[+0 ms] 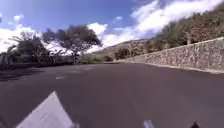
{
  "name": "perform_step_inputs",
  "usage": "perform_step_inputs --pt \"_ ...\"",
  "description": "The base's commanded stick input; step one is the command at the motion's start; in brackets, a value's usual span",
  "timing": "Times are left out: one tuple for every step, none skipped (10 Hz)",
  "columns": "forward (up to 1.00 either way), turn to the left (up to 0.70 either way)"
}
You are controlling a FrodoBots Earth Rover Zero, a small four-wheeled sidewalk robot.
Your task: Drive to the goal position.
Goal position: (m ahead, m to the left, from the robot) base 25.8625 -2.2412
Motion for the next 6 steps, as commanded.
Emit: perform_step_inputs --pt "0.70 0.00" --pt "0.70 0.00" --pt "0.70 0.00" --pt "0.70 0.00" --pt "0.70 0.00" --pt "0.70 0.00"
